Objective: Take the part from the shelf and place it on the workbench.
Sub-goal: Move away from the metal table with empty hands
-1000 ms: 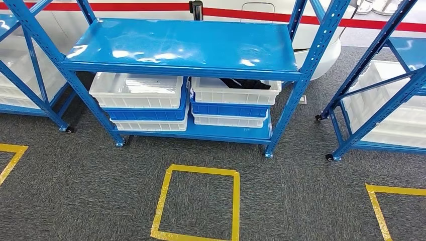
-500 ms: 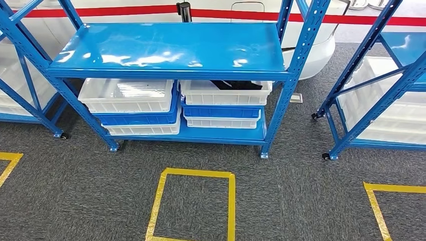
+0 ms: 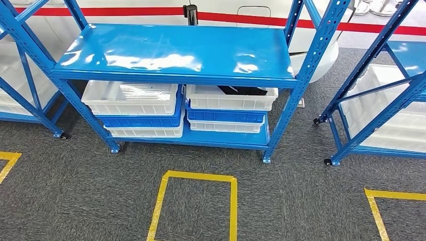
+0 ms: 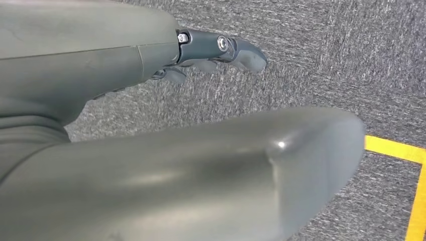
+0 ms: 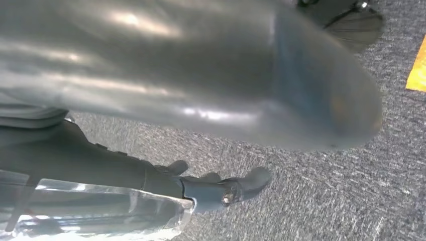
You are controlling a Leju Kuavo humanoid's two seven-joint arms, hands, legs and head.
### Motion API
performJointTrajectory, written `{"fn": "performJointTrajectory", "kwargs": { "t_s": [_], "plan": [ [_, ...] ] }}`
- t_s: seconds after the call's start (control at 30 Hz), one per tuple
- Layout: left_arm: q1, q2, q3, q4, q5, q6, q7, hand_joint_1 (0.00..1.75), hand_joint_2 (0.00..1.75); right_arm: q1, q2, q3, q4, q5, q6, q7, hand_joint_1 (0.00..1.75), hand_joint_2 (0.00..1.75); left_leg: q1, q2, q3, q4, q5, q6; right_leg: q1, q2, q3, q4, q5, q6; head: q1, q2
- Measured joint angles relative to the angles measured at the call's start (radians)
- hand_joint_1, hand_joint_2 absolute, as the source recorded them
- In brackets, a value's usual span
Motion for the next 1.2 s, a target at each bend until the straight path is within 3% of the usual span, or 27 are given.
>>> {"fn": "performJointTrajectory", "kwargs": {
  "t_s": [0.07,0.13,0.27,0.3,0.37,0.4,0.43,0.47,0.5,0.53,0.6,0.73,0.8,0.87,0.93,0.97,1.0,1.07,1.13,1.2],
  "plan": [
    [0.0,-0.001,0.0,0.0,-0.001,0.0,0.0,0.0,0.0,0.0,0.0,0.0,0.0,0.0,0.0,0.0,0.0,0.0,0.001,-0.001,0.002,0.021,-0.021,-0.017,-0.007,-0.006,0.057,-0.128,0.057,0.014,0.002,0.0],
    [-0.001,0.0,0.0,0.0,-0.001,0.001,0.001,0.0,0.0,-0.002,0.001,0.0,0.0,0.001,0.0,0.0,0.0,0.0,-0.003,-0.001,0.001,0.039,-0.04,-0.03,-0.006,-0.007,0.08,-0.17,0.068,-0.001,0.001,0.0],
    [-0.002,0.001,0.0,0.0,-0.001,0.002,0.001,0.0,0.0,-0.003,0.002,0.0,0.0,0.001,0.0,0.0,0.0,0.0,0.005,-0.001,-0.009,0.078,-0.07,-0.044,-0.01,-0.001,0.09,-0.166,0.057,-0.03,-0.008,0.0],
    [-0.002,0.001,0.0,0.0,-0.002,0.003,0.001,0.0,0.0,-0.003,0.002,0.0,0.0,0.001,0.0,0.0,0.0,0.0,0.009,-0.001,-0.029,0.121,-0.092,-0.051,-0.012,0.0,0.095,-0.166,0.054,-0.036,-0.009,0.0],
    [-0.002,0.001,0.0,0.0,-0.002,0.004,0.002,0.0,0.0,-0.004,0.002,0.0,0.0,0.002,0.0,0.0,0.0,0.0,0.014,-0.002,-0.106,0.257,-0.15,-0.061,-0.008,0.0,0.101,-0.166,0.047,-0.046,-0.011,0.0],
    [-0.001,0.001,0.0,0.0,-0.002,0.004,0.002,0.0,0.0,-0.003,0.002,0.0,0.0,0.002,0.0,0.0,0.0,0.0,0.016,-0.002,-0.146,0.319,-0.167,-0.063,-0.006,0.001,0.105,-0.166,0.044,-0.049,-0.011,0.0],
    [0.0,0.001,0.0,0.0,-0.001,0.004,0.002,0.0,0.0,-0.003,0.002,0.0,0.0,0.002,0.0,0.0,0.0,0.0,0.017,-0.002,-0.175,0.353,-0.165,-0.062,-0.004,0.002,0.109,-0.166,0.04,-0.051,-0.011,0.0],
    [0.001,0.001,0.0,0.0,-0.001,0.004,0.002,0.0,0.0,-0.002,0.002,0.0,0.0,0.002,0.0,0.0,0.0,0.0,0.017,-0.002,-0.184,0.347,-0.14,-0.059,-0.002,0.004,0.116,-0.166,0.035,-0.05,-0.011,0.0],
    [0.001,0.001,0.0,0.0,-0.001,0.005,0.002,0.0,0.0,-0.001,0.002,0.0,0.0,0.002,0.0,0.0,0.0,0.0,0.017,-0.002,-0.174,0.303,-0.099,-0.054,-0.001,0.006,0.123,-0.166,0.03,-0.049,-0.011,0.0],
    [0.001,0.001,0.0,0.0,-0.001,0.005,0.002,0.0,0.0,-0.001,0.003,0.0,0.0,0.002,0.0,0.0,0.0,0.0,0.015,-0.003,-0.149,0.233,-0.048,-0.045,0.0,0.008,0.132,-0.167,0.025,-0.048,-0.011,0.0],
    [0.0,0.003,0.0,0.0,-0.001,0.005,0.002,0.0,0.0,-0.001,0.006,0.0,0.0,0.003,0.001,0.0,0.0,0.0,0.008,-0.004,-0.101,0.116,0.007,-0.028,0.004,0.01,0.142,-0.17,0.015,-0.043,-0.01,0.0],
    [0.0,0.003,0.0,0.0,0.0,0.019,0.003,0.0,0.0,-0.004,0.01,0.0,0.0,0.003,0.0,0.0,0.0,0.0,-0.001,-0.003,-0.075,0.061,0.013,-0.011,0.009,0.009,0.149,-0.182,0.009,-0.023,-0.011,0.0],
    [0.0,0.002,0.0,0.0,0.0,0.037,0.01,0.0,0.0,-0.004,0.01,0.0,0.0,0.002,-0.001,0.001,0.0,0.0,0.003,-0.002,-0.048,0.024,0.023,0.0,0.016,0.006,0.134,-0.14,-0.015,-0.024,-0.008,0.0],
    [-0.003,0.001,0.0,0.0,-0.002,0.048,0.023,0.0,0.0,-0.005,0.009,0.0,0.0,0.002,-0.002,0.003,0.0,0.0,0.003,0.0,-0.034,0.007,0.026,0.008,0.016,0.005,0.064,-0.014,-0.065,-0.033,-0.006,0.0],
    [-0.005,0.001,0.0,0.0,-0.005,0.049,0.032,0.0,0.0,-0.004,0.008,0.0,0.0,0.003,-0.002,0.004,0.0,0.0,0.0,-0.002,-0.03,0.008,0.021,0.008,0.011,0.004,-0.009,0.095,-0.091,-0.027,-0.005,0.0],
    [-0.005,0.001,0.0,0.0,-0.006,0.048,0.034,0.0,0.0,-0.002,0.008,0.0,0.0,0.004,-0.002,0.005,0.0,0.0,-0.001,-0.004,-0.027,0.008,0.017,0.006,0.009,0.004,-0.022,0.097,-0.079,-0.017,-0.005,0.0],
    [-0.005,0.001,0.0,0.0,-0.008,0.046,0.037,0.0,0.0,0.0,0.007,0.0,0.0,0.004,-0.003,0.005,0.0,0.0,-0.002,-0.006,-0.022,0.009,0.012,0.003,0.006,0.003,-0.012,0.057,-0.049,-0.005,-0.005,0.0],
    [-0.005,0.0,0.0,0.001,-0.008,0.043,0.043,0.0,0.0,0.001,0.005,0.0,0.0,0.008,-0.005,0.004,0.0,0.0,-0.003,-0.008,-0.016,0.019,0.0,-0.008,0.002,-0.003,0.045,-0.088,0.025,0.012,-0.004,0.0],
    [-0.005,0.001,0.001,0.001,-0.008,0.042,0.047,0.0,0.0,-0.001,0.005,0.0,0.0,0.012,-0.009,0.004,0.0,0.0,-0.009,-0.008,-0.015,0.033,-0.017,-0.019,0.002,-0.008,0.083,-0.173,0.064,0.004,-0.006,0.0],
    [-0.006,0.001,0.001,0.001,-0.008,0.042,0.05,0.0,0.87,-0.003,0.005,0.0,0.0,0.014,-0.011,0.004,0.0,0.0,-0.01,-0.007,-0.015,0.038,-0.026,-0.028,0.004,-0.006,0.088,-0.181,0.068,-0.015,-0.008,0.0]
  ]
}}
